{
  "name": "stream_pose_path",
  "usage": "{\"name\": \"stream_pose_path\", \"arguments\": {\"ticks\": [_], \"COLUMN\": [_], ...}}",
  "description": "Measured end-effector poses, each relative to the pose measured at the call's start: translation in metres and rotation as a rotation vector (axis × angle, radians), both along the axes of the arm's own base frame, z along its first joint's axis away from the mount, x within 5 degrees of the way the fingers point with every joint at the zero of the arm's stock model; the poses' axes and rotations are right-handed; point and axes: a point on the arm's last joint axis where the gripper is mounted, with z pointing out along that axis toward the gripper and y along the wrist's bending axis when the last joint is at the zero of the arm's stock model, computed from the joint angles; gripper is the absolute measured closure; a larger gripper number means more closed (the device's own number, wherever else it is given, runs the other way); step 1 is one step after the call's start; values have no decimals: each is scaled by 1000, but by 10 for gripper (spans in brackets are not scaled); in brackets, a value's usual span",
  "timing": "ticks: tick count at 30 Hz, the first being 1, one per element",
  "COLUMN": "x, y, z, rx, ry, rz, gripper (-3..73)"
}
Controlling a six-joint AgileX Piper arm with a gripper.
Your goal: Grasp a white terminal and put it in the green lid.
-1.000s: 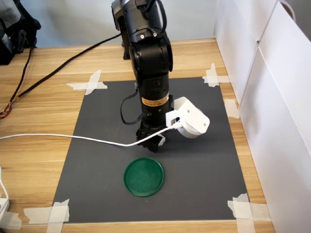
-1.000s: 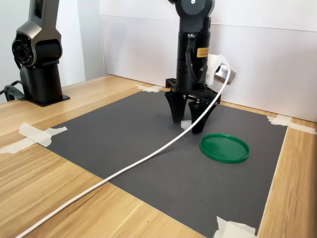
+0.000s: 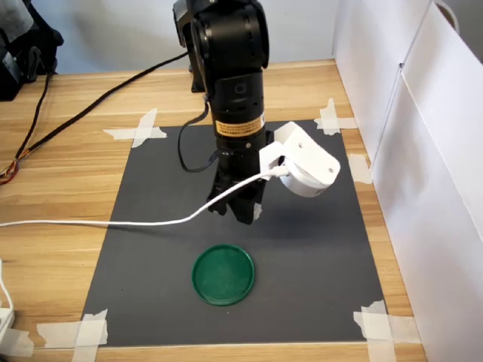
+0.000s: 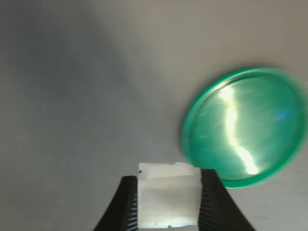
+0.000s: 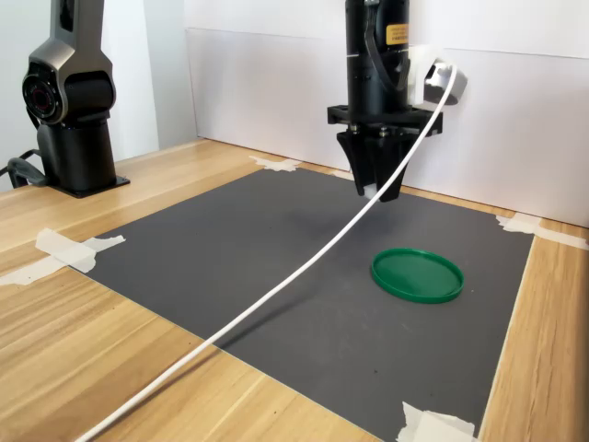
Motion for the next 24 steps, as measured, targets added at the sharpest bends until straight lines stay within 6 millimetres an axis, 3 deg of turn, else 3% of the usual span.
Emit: {"name": "stream_pose_path", "arguments": {"ticks": [4,8,15,24], "x": [13,29,53,62], "y": [2,-7,-34,-37], "z": [20,19,-7,-41], "rx": [24,48,21,-41], "ry": [-29,2,82,151], "rz": [-43,-105,-205,-210], "gripper": [413,413,414,414]}}
